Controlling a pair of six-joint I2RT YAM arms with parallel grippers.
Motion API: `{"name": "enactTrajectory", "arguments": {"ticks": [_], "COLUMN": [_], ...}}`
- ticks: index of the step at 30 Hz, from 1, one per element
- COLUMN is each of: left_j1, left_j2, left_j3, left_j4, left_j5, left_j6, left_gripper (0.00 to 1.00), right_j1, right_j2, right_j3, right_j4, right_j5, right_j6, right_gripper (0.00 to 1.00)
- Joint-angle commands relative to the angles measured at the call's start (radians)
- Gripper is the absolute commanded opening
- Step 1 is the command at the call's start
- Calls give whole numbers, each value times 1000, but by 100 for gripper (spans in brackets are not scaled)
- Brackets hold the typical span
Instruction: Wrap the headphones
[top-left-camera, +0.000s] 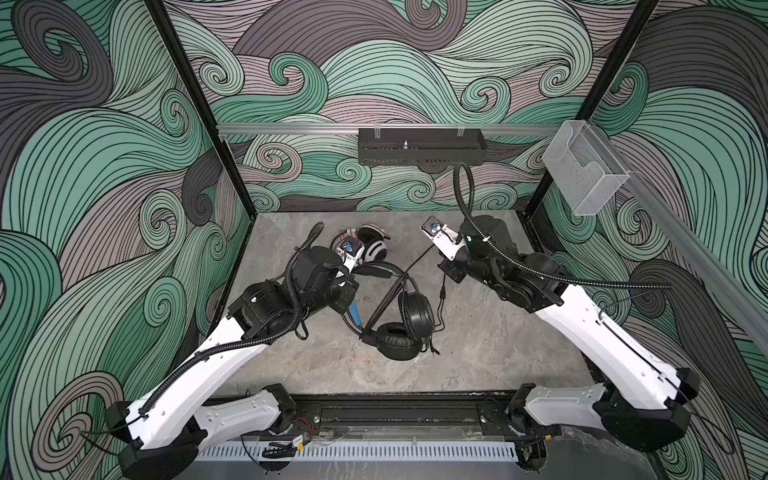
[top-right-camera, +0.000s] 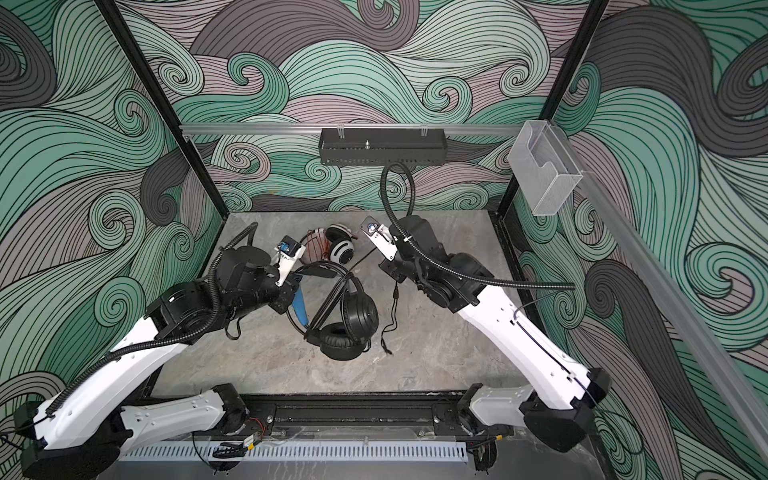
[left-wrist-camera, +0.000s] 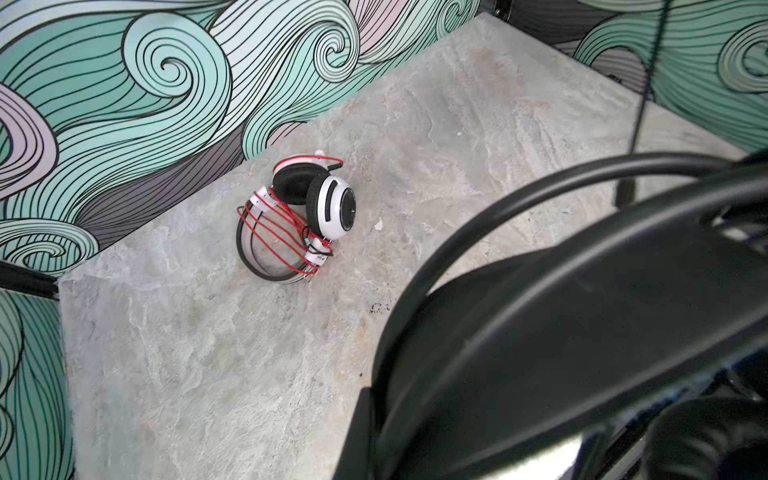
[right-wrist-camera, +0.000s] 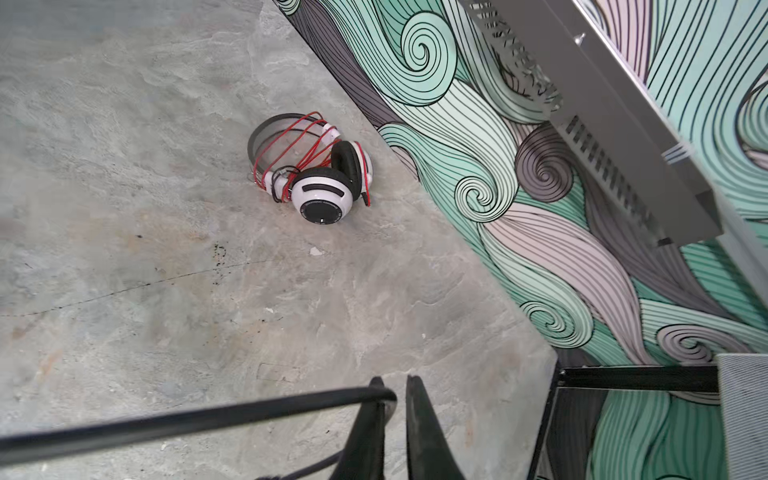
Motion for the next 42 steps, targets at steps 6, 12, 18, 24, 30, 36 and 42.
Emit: {"name": "enactTrajectory", "arguments": {"ticks": [6, 12, 18, 24, 30, 36, 42], "left_j1": [-3, -4, -5, -5, -5, -5, -4], "left_j2": [40, 75, 127, 156, 167, 199, 216], "left_j3": [211, 314, 433, 510, 549, 599, 632], "left_j4": [72, 93, 41, 16, 30, 37, 40], "left_j5": [98, 147, 159, 173, 209, 236, 236], "left_j6": [-151, -201, -227, -277, -300, -307, -317], "left_gripper": [0, 0, 0, 0, 0, 0, 0], "right_j1": [-33, -102, -115, -117, -116, -114, -114], "right_j2": [-114, -193, -185, -252, -342, -344, -264], "right_j3": [-242, -417, -456, -496, -535, -560, -536], "right_j4": [332, 603, 732, 729, 696, 735, 827], "right_j5": [-312, -565, -775, -883, -971, -1026, -1088], "right_j6": [187, 356, 465, 530, 598, 652, 696], "right_gripper": [16, 25, 39, 51, 61, 59, 59]}}
